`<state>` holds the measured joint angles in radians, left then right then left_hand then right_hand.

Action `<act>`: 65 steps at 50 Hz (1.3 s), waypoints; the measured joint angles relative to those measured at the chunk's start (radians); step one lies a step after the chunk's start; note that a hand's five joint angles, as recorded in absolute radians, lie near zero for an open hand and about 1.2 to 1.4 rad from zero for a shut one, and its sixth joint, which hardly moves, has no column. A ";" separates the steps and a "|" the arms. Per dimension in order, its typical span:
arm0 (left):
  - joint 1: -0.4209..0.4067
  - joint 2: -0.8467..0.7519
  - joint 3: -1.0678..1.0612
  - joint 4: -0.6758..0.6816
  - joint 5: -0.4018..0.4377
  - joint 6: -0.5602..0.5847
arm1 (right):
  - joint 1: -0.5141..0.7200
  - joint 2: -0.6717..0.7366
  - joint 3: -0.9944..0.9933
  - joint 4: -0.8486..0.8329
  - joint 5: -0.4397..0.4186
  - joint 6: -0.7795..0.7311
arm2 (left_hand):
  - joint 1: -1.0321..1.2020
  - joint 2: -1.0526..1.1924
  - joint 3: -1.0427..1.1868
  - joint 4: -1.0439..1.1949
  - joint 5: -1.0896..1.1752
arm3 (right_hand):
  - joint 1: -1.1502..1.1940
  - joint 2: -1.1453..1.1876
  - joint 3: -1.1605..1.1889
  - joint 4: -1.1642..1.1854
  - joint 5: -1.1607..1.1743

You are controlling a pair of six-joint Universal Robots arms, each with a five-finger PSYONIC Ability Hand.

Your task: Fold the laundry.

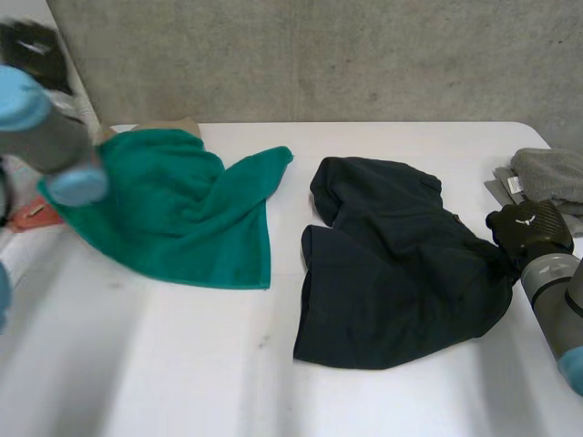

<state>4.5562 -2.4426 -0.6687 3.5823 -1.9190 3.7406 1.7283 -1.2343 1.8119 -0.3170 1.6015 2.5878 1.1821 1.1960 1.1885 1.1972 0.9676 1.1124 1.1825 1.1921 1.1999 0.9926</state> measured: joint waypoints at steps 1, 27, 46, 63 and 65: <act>0.008 0.004 0.000 0.006 -0.007 -0.001 | 0.000 0.000 0.000 0.000 0.000 0.000 | 0.000 0.000 0.000 0.000 0.000 | 0.000 0.000 0.000 0.000 0.000; -0.180 0.033 -0.395 -0.280 0.506 -0.269 | 0.000 0.003 0.004 0.000 0.000 0.000 | -0.889 -0.915 -0.909 -0.923 -0.876 | 0.000 0.000 0.000 0.000 0.000; -0.189 -0.150 -0.213 -0.305 0.512 -0.274 | -0.002 0.017 0.002 -0.001 0.000 -0.010 | -0.570 -0.601 -0.594 -0.599 -0.545 | 0.000 0.000 0.000 0.000 0.000; -0.183 -0.176 -0.145 -0.306 0.499 -0.214 | -0.006 0.023 0.006 -0.024 0.002 -0.036 | -0.034 -0.002 0.000 0.000 0.005 | 0.000 0.000 0.000 0.000 0.000; -0.166 -0.145 -0.116 -0.294 0.458 -0.185 | -0.006 0.023 0.006 -0.024 0.002 -0.036 | -0.034 -0.002 0.000 0.000 0.005 | 0.000 0.000 0.000 0.000 0.000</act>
<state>4.3901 -2.5877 -0.7847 3.2884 -1.4609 3.5558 1.7226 -1.2116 1.8182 -0.3411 1.6038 2.5523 1.1479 1.1937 1.1890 1.1969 0.9731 1.1124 1.1826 1.1921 1.2001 0.9926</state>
